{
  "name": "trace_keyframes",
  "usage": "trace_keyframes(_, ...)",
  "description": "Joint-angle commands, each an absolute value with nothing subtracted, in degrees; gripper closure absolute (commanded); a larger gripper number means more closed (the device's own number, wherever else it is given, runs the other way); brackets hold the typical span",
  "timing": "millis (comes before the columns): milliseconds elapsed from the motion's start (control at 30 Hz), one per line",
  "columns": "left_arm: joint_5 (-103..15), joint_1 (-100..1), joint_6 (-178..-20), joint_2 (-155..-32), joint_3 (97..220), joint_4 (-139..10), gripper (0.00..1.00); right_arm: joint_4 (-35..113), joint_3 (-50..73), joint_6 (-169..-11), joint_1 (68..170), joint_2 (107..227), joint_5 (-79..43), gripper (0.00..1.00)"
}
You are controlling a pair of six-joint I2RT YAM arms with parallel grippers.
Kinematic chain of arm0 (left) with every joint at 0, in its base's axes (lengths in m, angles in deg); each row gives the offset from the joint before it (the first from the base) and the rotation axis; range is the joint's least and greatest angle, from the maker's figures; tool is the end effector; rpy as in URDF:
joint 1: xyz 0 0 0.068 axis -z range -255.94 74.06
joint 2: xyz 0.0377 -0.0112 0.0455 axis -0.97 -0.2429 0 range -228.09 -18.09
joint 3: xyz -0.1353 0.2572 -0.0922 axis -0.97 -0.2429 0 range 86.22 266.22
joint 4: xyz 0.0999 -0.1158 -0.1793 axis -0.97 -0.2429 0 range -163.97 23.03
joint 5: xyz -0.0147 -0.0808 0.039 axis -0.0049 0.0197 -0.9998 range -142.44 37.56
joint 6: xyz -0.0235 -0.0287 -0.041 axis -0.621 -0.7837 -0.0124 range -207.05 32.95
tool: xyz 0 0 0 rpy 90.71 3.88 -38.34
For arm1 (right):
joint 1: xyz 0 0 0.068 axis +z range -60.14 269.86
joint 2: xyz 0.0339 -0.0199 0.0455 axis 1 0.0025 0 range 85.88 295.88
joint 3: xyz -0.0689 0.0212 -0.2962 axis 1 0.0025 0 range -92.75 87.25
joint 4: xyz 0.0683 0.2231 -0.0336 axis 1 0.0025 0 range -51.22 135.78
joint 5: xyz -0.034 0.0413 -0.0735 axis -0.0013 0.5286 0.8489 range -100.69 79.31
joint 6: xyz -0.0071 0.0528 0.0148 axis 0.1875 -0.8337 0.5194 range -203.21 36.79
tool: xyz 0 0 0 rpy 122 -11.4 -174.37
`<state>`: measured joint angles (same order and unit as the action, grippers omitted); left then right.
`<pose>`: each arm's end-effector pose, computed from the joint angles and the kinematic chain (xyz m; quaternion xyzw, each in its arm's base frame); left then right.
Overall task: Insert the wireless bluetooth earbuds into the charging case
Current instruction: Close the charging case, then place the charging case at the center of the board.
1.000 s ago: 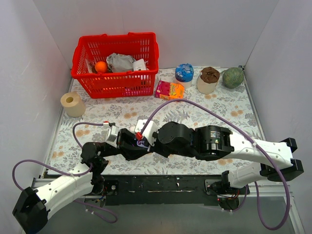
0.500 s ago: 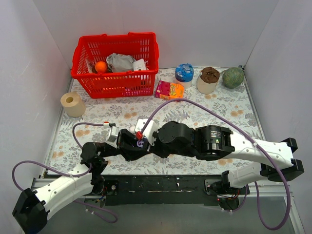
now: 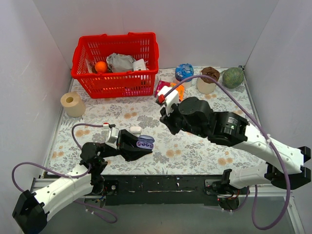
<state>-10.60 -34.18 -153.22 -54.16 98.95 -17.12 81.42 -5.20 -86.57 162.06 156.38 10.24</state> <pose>0.0538 -0.0817 0.3029 0.1929 0.5446 -0.7529 0.3152 0.0746 0.1884 0.4918 -0.3721 0.7256 0.2245 0.5335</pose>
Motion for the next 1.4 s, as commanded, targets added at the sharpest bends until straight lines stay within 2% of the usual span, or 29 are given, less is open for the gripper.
trace_keyframes(0, -9.73, -33.93, -151.91, -53.24, 100.1, -16.87, 1.0, 78.16, -1.0, -88.05, 161.14, 157.68, 1.72, 0.99)
trace_keyframes(433, -10.7, -33.93, -152.26, -54.48, 99.84, -15.29, 1.0, 75.96, -1.52, -86.9, 161.31, 158.65, -13.92, 0.99)
trace_keyframes(733, -11.93, -33.93, -152.44, -54.39, 99.76, -15.2, 1.0, 76.23, -0.64, -87.26, 161.93, 158.57, -15.88, 0.99)
trace_keyframes(800, -12.36, -33.93, -152.35, -54.39, 99.84, -15.63, 1.0, 76.31, -0.47, -88.13, 162.02, 157.78, -12.99, 0.99)
trace_keyframes(933, -18.41, -33.93, -154.36, -54.39, 100.46, -21.5, 1.0, 72.9, 5.74, -93.05, 161.67, 152.43, 11.73, 0.99)
trace_keyframes(967, -24.52, -33.93, -155.42, -54.47, 100.98, -26.92, 1.0, 71.14, 7.6, -94.88, 161.41, 149.37, 13.99, 0.99)
trace_keyframes(1067, -34.47, -34.02, -163.91, -58.59, 103.61, -35.03, 1.0, 70.33, 14.46, -98.14, 159.3, 146.27, 15.15, 0.99)
trace_keyframes(1200, -32.67, -34.02, -168.96, -73.43, 110.28, -44.89, 1.0, 72.01, 20.26, -102.89, 159.21, 145.03, 18.93, 0.99)
trace_keyframes(1233, -32.41, -34.02, -169.31, -80.77, 114.22, -46.99, 1.0, 71.66, 21.58, -103.42, 159.29, 144.33, 19.54, 0.99)
trace_keyframes(1367, -33.28, -34.02, -169.14, -95.76, 122.93, -54.39, 1.0, 68.49, 27.12, -104.13, 159.21, 140.12, 17.62, 0.99)
